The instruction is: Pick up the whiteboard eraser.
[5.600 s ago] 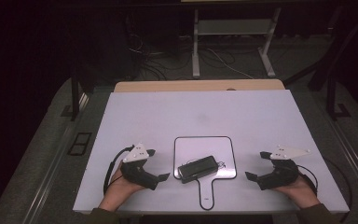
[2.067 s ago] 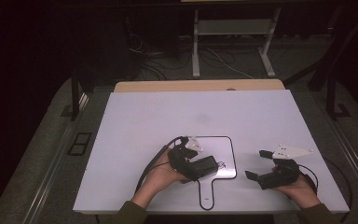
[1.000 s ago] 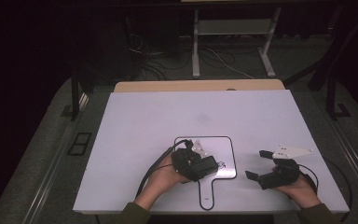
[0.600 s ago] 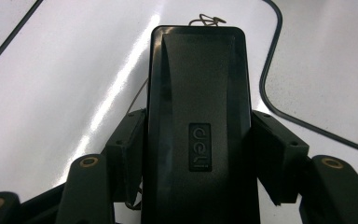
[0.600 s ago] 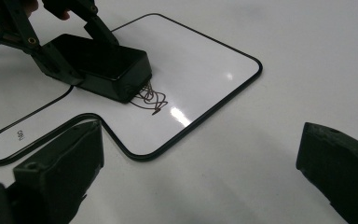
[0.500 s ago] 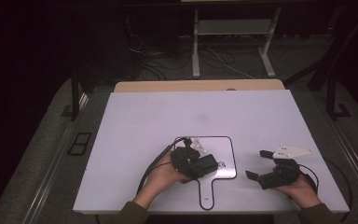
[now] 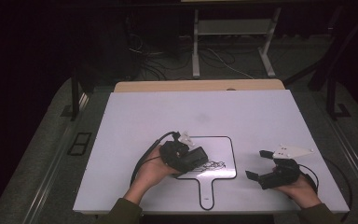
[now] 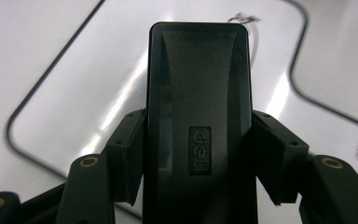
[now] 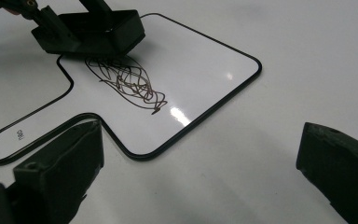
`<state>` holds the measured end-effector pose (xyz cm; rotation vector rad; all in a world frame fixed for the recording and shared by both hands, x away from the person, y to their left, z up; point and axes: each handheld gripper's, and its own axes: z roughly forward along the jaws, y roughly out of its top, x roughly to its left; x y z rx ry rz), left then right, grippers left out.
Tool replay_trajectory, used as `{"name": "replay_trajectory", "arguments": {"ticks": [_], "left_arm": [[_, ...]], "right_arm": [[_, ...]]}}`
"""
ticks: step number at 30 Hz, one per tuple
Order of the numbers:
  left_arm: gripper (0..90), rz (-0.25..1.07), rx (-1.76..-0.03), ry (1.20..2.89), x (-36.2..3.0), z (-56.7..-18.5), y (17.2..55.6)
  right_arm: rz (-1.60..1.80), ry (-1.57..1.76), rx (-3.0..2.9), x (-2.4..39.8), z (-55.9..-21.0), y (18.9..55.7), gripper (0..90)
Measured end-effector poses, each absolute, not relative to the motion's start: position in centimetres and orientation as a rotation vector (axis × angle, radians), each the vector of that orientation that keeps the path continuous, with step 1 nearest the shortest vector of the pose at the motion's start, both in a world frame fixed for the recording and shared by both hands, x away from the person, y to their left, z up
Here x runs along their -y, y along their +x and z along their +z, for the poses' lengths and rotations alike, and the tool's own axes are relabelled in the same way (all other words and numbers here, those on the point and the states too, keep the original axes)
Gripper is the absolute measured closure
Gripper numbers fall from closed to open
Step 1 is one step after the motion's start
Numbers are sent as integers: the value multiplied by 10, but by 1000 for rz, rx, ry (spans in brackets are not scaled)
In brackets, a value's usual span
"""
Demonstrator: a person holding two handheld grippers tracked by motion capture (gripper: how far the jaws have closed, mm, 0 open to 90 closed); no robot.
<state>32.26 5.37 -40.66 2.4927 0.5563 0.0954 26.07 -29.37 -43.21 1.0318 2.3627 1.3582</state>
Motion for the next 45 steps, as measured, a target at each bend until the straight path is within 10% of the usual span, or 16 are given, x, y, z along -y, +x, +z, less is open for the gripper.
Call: {"name": "replay_trajectory", "arguments": {"ticks": [45], "left_arm": [[389, 188, -650, 2547, -69, -421, 338]], "right_arm": [[1356, 1037, -2362, 295, -432, 261, 0]]}}
